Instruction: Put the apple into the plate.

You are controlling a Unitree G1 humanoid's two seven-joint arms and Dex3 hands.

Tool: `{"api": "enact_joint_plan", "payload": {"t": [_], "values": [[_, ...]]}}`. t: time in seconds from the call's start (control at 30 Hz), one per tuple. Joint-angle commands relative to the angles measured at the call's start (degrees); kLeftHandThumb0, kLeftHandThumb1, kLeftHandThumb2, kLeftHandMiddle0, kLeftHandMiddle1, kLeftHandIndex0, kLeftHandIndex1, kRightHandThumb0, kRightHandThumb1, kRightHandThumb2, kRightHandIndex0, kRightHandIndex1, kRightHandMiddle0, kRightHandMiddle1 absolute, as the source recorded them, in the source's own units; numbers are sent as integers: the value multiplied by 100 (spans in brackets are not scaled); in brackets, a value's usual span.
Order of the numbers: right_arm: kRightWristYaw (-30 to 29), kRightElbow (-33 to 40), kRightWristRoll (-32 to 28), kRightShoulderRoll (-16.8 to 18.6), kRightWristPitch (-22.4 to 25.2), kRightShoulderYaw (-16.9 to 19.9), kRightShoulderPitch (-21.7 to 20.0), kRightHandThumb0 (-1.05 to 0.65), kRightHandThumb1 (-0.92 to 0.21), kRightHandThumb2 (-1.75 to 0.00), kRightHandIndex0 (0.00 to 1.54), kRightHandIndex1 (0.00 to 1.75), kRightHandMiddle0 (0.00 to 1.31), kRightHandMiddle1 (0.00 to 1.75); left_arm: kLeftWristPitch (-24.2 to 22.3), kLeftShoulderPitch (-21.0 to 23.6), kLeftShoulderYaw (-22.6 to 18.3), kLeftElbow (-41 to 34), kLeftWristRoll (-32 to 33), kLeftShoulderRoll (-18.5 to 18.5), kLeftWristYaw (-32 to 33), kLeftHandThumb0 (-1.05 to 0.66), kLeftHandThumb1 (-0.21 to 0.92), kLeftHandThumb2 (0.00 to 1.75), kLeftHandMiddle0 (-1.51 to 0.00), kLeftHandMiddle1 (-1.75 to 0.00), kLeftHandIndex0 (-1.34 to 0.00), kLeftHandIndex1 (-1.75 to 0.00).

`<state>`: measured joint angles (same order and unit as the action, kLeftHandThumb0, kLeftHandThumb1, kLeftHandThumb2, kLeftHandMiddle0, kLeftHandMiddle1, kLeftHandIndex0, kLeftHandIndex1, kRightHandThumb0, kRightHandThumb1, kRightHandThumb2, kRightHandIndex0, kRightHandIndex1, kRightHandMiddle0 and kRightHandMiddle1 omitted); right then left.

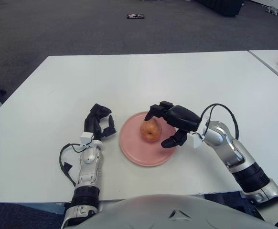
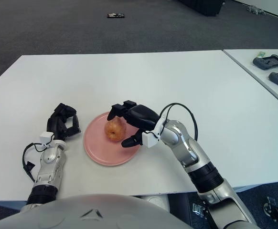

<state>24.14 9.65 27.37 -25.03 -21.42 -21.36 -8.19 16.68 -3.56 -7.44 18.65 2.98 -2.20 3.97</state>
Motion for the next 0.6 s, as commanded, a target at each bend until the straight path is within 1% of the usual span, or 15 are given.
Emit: {"api": "enact_joint_plan", "payload": {"t": [0.0,0.17,0.23,0.4,0.43,0.47,0.5,0.57], "values": [[-265,-13,-108,75,-94,179,55,-67,-48,-102,0,69,0,109,-121,-135,2,257,10,-19,-8,-50,26,140,-128,-175,-66,-175],[-702,-19,-292,355,7,419,272,-65,-47,-105,0,80,0,110,-134,-129,-7,259,33,-41,5,-50,26,140,-127,-175,-66,-175],[-887,-62,-478,511,16,542,366,-64,-49,-107,0,90,0,112,-180,-131,1,247,19,-31,9,-50,27,139,-126,-175,-65,-175],[-1036,-146,-729,652,12,704,462,-62,-52,-109,0,104,0,118,-236,-137,13,231,-13,-23,26,-50,28,138,-123,-175,-64,-175],[-1114,-223,-861,702,-18,801,510,-62,-52,-109,0,105,0,119,-239,-138,13,229,-20,-25,35,-49,28,138,-122,-175,-64,-175],[-1256,-312,-1027,821,-20,932,582,-60,-52,-112,1,112,0,124,-234,-138,10,234,-21,-32,45,-49,28,137,-123,-175,-64,-175],[-1357,-376,-1145,907,-23,1025,632,-58,-52,-115,3,118,0,134,-230,-137,8,237,-22,-37,52,-49,28,137,-123,-175,-64,-175],[-1595,-488,-1289,1087,-40,1180,705,-55,-51,-120,6,124,0,143,-205,-132,2,255,-26,-50,72,-50,28,138,-125,-175,-64,-175]]}}
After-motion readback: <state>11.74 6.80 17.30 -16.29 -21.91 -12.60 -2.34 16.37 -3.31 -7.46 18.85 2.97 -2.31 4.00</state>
